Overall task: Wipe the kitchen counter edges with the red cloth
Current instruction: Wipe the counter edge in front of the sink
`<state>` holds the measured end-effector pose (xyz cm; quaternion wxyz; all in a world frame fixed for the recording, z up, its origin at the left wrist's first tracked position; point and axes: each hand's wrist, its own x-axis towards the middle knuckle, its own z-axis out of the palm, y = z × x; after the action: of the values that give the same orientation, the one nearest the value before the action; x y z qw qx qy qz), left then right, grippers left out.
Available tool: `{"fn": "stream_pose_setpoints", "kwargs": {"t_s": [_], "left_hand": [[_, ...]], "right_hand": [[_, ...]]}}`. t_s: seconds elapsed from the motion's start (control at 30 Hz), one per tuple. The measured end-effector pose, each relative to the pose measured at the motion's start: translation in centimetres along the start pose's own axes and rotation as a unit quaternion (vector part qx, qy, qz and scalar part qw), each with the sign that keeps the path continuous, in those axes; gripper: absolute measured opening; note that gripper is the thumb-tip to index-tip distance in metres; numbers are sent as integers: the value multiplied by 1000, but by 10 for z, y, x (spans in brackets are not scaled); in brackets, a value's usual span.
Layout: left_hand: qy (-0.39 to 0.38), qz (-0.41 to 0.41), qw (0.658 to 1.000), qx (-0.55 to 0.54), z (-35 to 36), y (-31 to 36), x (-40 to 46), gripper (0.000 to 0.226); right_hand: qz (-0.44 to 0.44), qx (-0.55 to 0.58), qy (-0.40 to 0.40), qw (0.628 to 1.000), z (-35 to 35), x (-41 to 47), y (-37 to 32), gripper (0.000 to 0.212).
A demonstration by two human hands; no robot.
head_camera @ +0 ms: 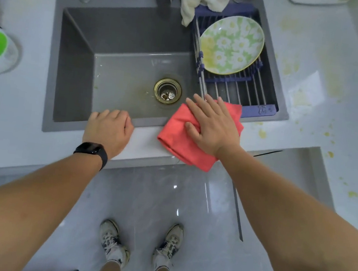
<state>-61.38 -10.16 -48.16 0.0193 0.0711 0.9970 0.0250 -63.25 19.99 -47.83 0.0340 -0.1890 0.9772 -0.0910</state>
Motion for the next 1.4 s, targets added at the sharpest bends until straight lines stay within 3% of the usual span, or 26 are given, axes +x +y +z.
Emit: {"fn": "stream_pose_setpoints", "kwargs": {"t_s": [0.1, 0.27, 0.4, 0.6, 0.9, 1.13, 1.4], "left_hand": [[6, 25, 1000, 12, -11, 23, 7, 28], [12, -10, 996, -84, -13, 110, 45, 20], [-23, -26, 995, -99, 4, 152, 60, 30], [-34, -47, 994, -95, 6, 156, 61, 39], [-25, -8, 993, -113, 6, 152, 62, 48], [-37, -1, 992, -119, 0, 154, 60, 46], [-48, -17, 991, -126, 4, 154, 62, 52]], "right_hand": [[-10, -6, -15, 1000, -6, -15, 18, 66], [-9, 0, -24, 1000, -13, -21, 35, 66], [-5, 6, -10, 1000, -9, -18, 41, 64], [-2, 12, -2, 1000, -4, -14, 44, 61], [-5, 45, -15, 999, -11, 21, 63, 56], [6, 2, 16, 1000, -7, -28, 54, 62], [9, -13, -10, 1000, -4, -49, 62, 68]]}}
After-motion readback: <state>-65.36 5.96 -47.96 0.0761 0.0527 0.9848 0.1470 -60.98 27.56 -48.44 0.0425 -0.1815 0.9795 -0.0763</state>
